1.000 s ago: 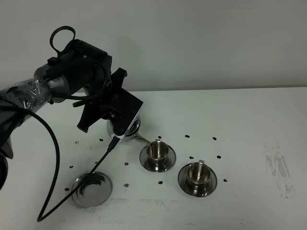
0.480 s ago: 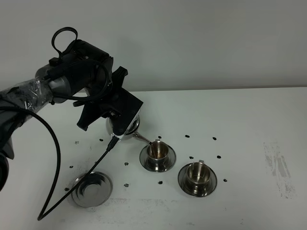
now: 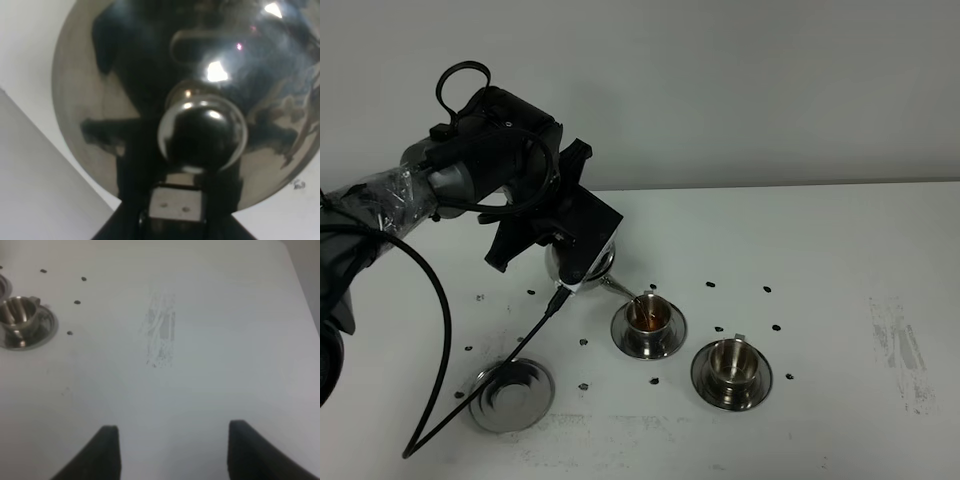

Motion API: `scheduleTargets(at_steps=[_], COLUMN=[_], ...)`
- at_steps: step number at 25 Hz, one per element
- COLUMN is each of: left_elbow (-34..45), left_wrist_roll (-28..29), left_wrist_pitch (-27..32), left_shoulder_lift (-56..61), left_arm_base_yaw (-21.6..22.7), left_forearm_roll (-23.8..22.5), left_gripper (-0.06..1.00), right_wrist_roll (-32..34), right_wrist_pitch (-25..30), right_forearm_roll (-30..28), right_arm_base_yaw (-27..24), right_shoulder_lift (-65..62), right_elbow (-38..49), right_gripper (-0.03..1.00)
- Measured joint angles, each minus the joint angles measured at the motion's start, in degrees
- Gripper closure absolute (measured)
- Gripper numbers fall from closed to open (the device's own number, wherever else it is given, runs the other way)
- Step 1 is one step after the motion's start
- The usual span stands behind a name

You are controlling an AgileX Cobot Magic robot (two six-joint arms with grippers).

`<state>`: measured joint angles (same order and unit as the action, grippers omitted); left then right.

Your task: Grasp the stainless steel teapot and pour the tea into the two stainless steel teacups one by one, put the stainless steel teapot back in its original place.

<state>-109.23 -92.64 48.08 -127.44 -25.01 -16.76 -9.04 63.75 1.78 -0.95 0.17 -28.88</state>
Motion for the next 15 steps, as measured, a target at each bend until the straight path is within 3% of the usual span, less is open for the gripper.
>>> scheduleTargets(at_steps=[15], left_elbow=[0.0], left_wrist_roll=[0.0], left_wrist_pitch=[-1.4], left_shoulder_lift=[0.0], left_arm_base_yaw=[-0.5], left_forearm_roll=[-1.2], left_gripper=[0.68], right_wrist_roll=[0.0], right_wrist_pitch=[0.0], right_forearm_roll=[0.0], right_arm_base_yaw=[0.0], right_shoulder_lift=[0.0], right_elbow=[0.0], right_gripper=[0.48])
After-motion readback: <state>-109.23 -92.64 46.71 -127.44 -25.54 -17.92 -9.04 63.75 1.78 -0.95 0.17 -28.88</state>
